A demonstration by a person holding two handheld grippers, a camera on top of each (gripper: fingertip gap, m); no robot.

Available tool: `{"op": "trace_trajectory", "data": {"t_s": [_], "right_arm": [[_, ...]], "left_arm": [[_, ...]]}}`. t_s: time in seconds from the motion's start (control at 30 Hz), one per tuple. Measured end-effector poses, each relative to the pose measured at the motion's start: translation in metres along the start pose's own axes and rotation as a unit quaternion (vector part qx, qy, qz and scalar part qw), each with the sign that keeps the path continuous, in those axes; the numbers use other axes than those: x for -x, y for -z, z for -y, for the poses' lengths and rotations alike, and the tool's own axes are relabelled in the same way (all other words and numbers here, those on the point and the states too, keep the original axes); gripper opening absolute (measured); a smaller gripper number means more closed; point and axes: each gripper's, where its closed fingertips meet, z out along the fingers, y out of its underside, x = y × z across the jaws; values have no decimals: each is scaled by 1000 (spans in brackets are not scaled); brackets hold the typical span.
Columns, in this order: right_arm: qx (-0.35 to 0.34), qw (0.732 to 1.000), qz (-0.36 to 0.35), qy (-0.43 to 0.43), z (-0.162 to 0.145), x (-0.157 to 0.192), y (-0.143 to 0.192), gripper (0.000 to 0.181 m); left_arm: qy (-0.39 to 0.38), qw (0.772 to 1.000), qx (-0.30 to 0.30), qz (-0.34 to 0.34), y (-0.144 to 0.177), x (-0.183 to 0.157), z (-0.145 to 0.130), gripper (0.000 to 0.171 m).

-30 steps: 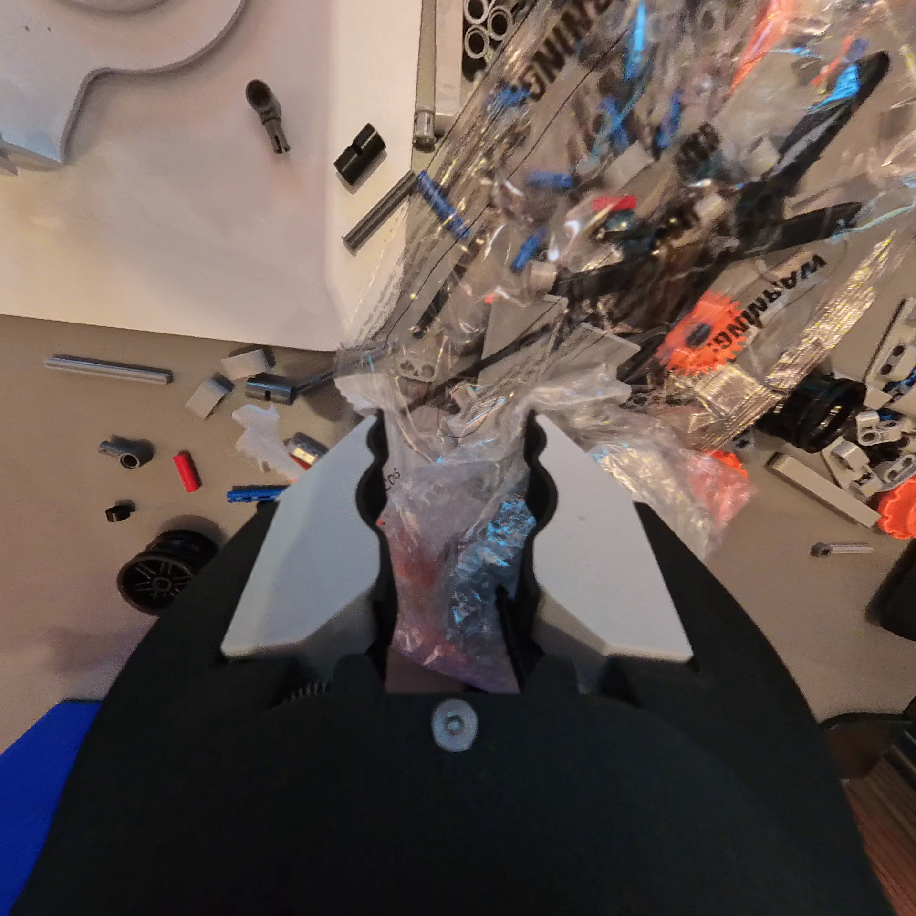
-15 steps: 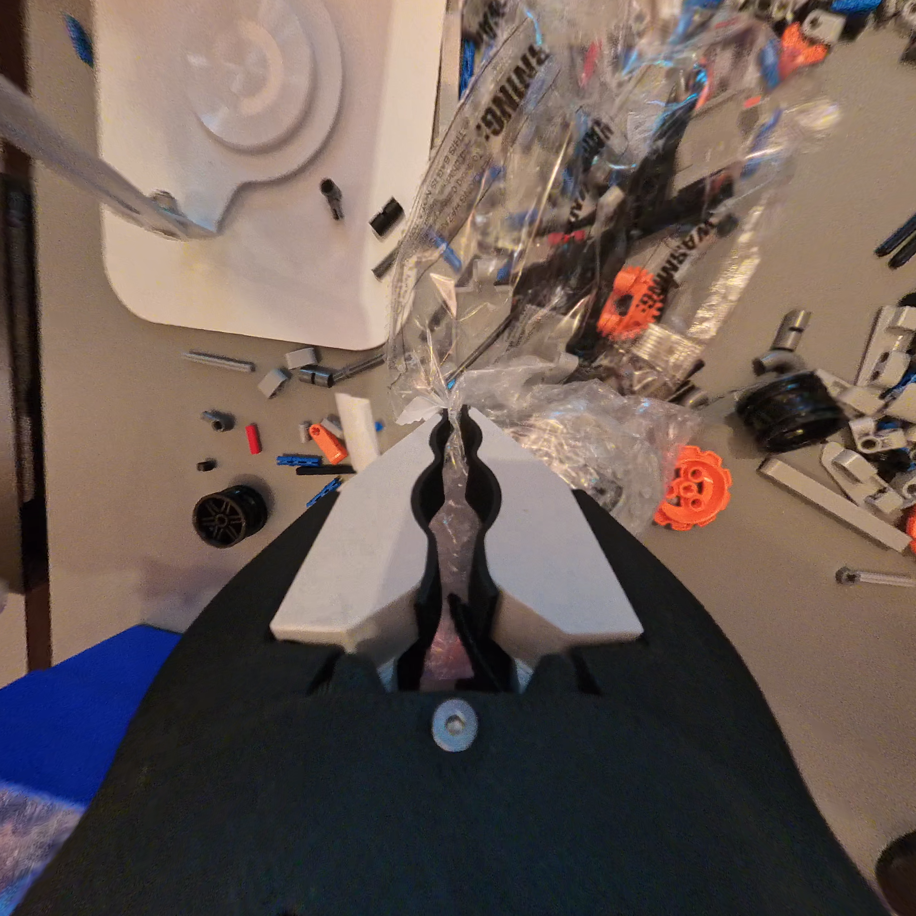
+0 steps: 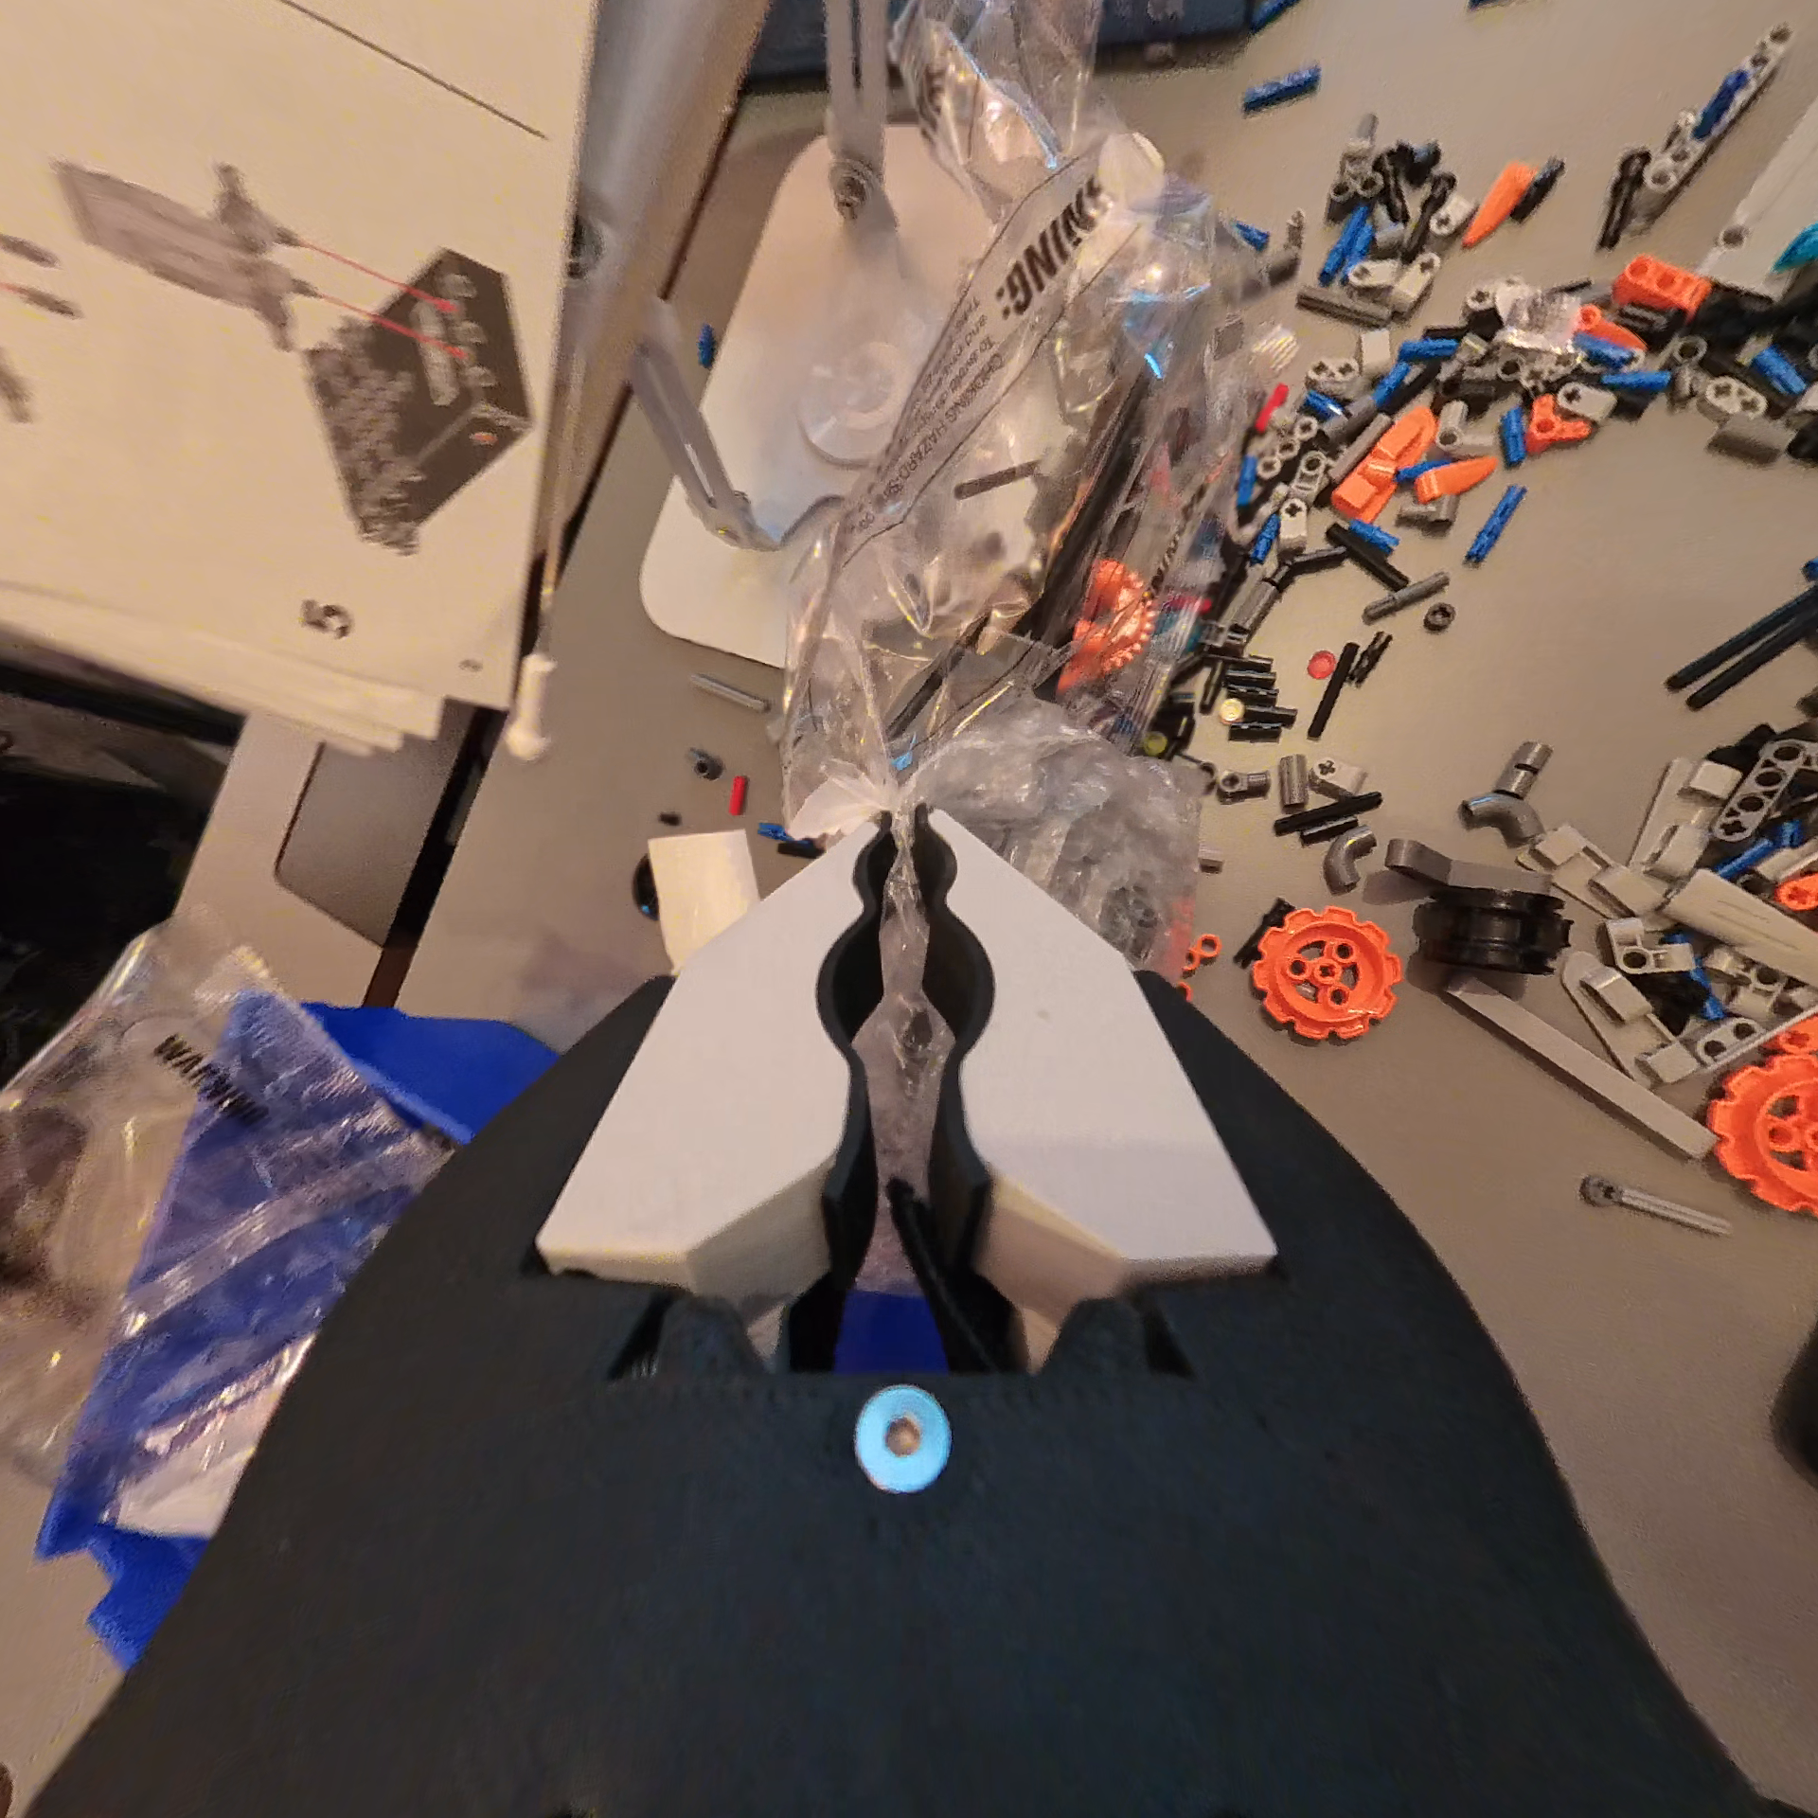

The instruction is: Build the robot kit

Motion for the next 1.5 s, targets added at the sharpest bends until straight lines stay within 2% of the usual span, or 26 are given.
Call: {"op": "trace_trajectory", "data": {"t_s": [0.23,0.43,0.57,0.67,0.77,0.87,1.0,1.1,1.17,1.2,1.27,1.4,1.5], "right_arm": [[-6,1000,1,0,1,1,2,15],[-10,1000,5,1,3,3,4,15],[-5,1000,9,0,1,4,2,15],[-4,1000,6,-2,0,3,2,15],[-4,1000,5,-4,0,2,1,15],[-2,1000,7,-6,-2,2,0,15],[2,1000,10,-8,-3,3,-1,15],[4,1000,12,-9,-4,3,-1,15],[4,1000,13,-10,-5,3,-1,15],[4,1000,13,-10,-5,4,-1,15],[3,1000,13,-9,-5,4,-1,15],[6,1000,15,-8,-5,5,-2,15],[6,1000,14,-7,-5,5,-2,15]], "left_arm": [[49,996,-16,71,72,24,0,0],[142,980,-4,141,142,53,-50,0],[240,956,-19,169,168,84,-83,0],[327,927,-29,181,166,105,-109,0],[410,891,-31,191,150,123,-144,0],[490,853,-32,177,120,126,-178,0],[536,828,-6,163,73,114,-207,1],[536,827,35,168,52,107,-229,2],[528,833,26,164,53,107,-227,9],[524,835,22,166,57,108,-226,18],[505,842,20,188,68,112,-224,48],[461,858,30,226,93,114,-219,64],[470,857,45,204,98,107,-220,82]]}}
